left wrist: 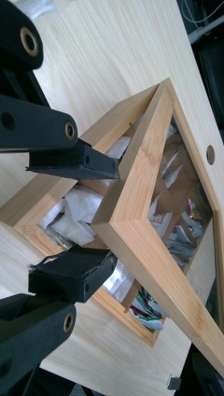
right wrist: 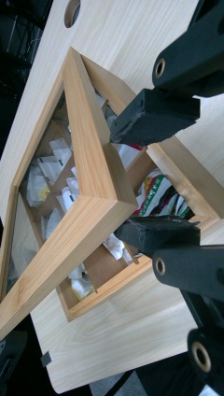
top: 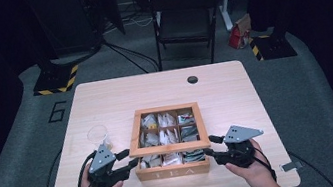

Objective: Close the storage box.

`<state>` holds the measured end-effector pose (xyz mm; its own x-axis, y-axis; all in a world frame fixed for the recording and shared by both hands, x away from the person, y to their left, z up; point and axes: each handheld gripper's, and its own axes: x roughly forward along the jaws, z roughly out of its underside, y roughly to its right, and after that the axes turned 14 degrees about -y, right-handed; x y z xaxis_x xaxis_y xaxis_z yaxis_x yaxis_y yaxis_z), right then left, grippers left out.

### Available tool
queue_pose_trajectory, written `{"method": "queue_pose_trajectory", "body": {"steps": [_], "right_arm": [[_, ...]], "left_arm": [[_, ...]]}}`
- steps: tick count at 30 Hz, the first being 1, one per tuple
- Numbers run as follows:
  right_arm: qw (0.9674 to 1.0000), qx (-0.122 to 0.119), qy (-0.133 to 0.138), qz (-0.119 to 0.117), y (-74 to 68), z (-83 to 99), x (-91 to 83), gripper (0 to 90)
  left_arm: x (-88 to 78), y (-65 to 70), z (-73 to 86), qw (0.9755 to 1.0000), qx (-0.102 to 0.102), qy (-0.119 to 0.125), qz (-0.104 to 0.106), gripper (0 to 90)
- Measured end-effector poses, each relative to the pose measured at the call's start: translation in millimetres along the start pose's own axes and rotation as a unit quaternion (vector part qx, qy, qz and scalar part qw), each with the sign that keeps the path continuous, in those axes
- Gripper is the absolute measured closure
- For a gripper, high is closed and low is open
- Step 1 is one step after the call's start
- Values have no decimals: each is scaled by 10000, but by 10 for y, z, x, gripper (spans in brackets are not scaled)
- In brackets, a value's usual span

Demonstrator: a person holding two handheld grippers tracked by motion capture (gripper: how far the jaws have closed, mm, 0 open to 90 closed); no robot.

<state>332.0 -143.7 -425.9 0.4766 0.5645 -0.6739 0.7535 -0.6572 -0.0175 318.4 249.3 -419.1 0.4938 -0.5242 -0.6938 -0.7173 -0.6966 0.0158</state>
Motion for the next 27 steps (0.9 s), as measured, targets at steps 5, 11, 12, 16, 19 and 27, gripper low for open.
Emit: {"method": "queue_pose_trajectory", "body": {"steps": [5, 11, 12, 16, 19, 27], "right_arm": [[10000, -31, -77, 39, -39, 49, 28, 517], [9999, -10, -147, -1, -64, 124, 60, 517], [9999, 36, -151, 1, -77, 138, 67, 517], [9998, 41, -218, -5, -89, 181, 97, 516], [9997, 6, -242, -11, -95, 213, 121, 516], [9995, 34, -294, -67, -101, 247, 162, 516]], "left_arm": [[30, 9, 60, 10000, -14, -72, 51, 544], [79, 27, 131, 9999, -35, -131, 69, 544], [86, 35, 141, 9998, -43, -154, 66, 544], [115, 48, 179, 9997, 6, -225, 46, 544], [135, 51, 206, 9996, 20, -273, 73, 546], [162, 58, 239, 9994, 10, -334, 73, 546]]}}
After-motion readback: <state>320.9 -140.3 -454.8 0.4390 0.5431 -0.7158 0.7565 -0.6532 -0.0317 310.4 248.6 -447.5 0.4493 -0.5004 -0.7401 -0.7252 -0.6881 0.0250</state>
